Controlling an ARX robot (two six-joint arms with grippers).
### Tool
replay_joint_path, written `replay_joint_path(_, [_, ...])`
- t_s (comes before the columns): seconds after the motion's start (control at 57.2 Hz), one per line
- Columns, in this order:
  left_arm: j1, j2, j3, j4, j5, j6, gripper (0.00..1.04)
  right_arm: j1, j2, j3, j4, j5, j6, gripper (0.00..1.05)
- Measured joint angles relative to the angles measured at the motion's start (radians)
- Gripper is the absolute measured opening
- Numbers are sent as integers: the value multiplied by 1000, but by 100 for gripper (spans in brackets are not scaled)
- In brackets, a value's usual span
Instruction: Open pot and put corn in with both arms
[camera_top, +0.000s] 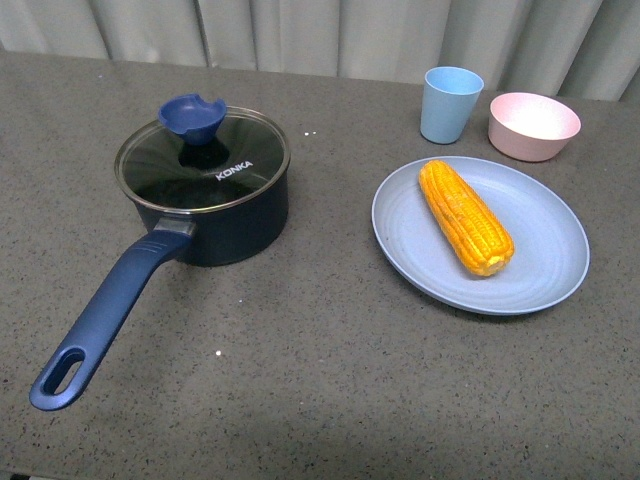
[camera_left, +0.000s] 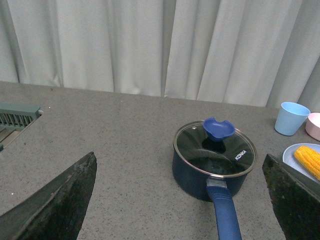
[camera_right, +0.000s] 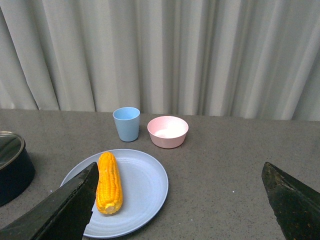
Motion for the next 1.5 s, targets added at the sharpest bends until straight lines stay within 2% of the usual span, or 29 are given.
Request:
replay_joint_path(0.122, [-4, 3, 2, -3, -19, -6, 98, 0, 0, 0, 0, 0, 0, 95])
replay_joint_path(0.14, [-23, 17, 8, -29, -76, -30, 98, 0, 0, 0, 0, 0, 0, 95])
replay_joint_path(0.157, [-61, 56, 27, -78, -189, -65, 98, 0, 0, 0, 0, 0, 0, 95])
replay_joint_path(0.175, [-88, 95, 35, -87, -262, -84, 98, 0, 0, 0, 0, 0, 0, 95])
replay_joint_path(0.192, [-101, 116, 37, -84, -278, -98, 98, 0, 0, 0, 0, 0, 0, 95])
replay_joint_path(0.21, [-123, 157, 38, -69, -356, -118, 98, 0, 0, 0, 0, 1, 0, 95])
replay_joint_path(0.227, [-138, 196, 38, -46, -395, -137, 98, 0, 0, 0, 0, 2, 0, 95])
replay_joint_path(0.262, [-151, 259, 38, 6, -416, -155, 98, 0, 0, 0, 0, 1, 0, 95])
replay_joint_path(0.367, [-156, 497, 51, 252, -399, -189, 98, 0, 0, 0, 0, 0, 0, 95])
replay_joint_path(0.49, [-151, 985, 145, 695, -298, -235, 98, 0, 0, 0, 0, 0, 0, 95])
replay_joint_path(0.612, [-178, 1292, 253, 867, -205, -259, 98, 0, 0, 0, 0, 0, 0, 95])
replay_joint_path(0.944, [-239, 1708, 514, 937, -156, -246, 98, 0, 0, 0, 0, 0, 0, 95])
replay_joint_path(1.224, [-286, 1885, 642, 935, -163, -195, 98, 0, 0, 0, 0, 0, 0, 95])
replay_joint_path(1.504, [-291, 2002, 731, 953, -154, -189, 98, 0, 0, 0, 0, 0, 0, 95])
